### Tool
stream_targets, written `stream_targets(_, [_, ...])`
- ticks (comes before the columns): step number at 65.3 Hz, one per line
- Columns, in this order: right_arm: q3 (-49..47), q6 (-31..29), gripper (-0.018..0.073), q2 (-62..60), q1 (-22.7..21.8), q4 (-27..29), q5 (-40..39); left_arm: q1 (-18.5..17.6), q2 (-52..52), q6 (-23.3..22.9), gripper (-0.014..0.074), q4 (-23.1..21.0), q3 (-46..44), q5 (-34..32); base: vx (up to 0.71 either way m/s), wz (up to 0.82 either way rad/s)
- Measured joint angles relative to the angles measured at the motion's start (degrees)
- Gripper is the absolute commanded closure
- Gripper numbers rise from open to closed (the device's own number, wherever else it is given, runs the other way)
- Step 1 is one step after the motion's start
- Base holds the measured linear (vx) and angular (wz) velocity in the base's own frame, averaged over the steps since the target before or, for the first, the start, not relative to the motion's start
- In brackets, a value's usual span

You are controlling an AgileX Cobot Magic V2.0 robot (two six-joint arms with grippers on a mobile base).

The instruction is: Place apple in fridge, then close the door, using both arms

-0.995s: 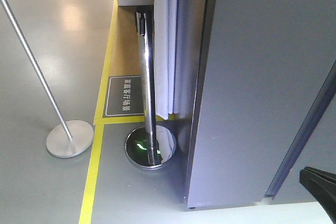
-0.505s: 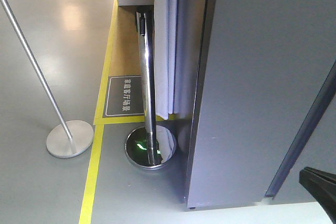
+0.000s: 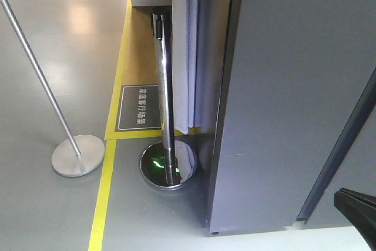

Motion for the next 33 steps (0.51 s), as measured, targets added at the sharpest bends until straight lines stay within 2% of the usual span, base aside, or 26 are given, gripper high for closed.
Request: stream_targets(33, [0.0,0.0,0.0562,0.0,0.0,0.0,0.06,0.0,0.0,0.0,0.0605,0.0,0.0,0.0,0.0,0.0])
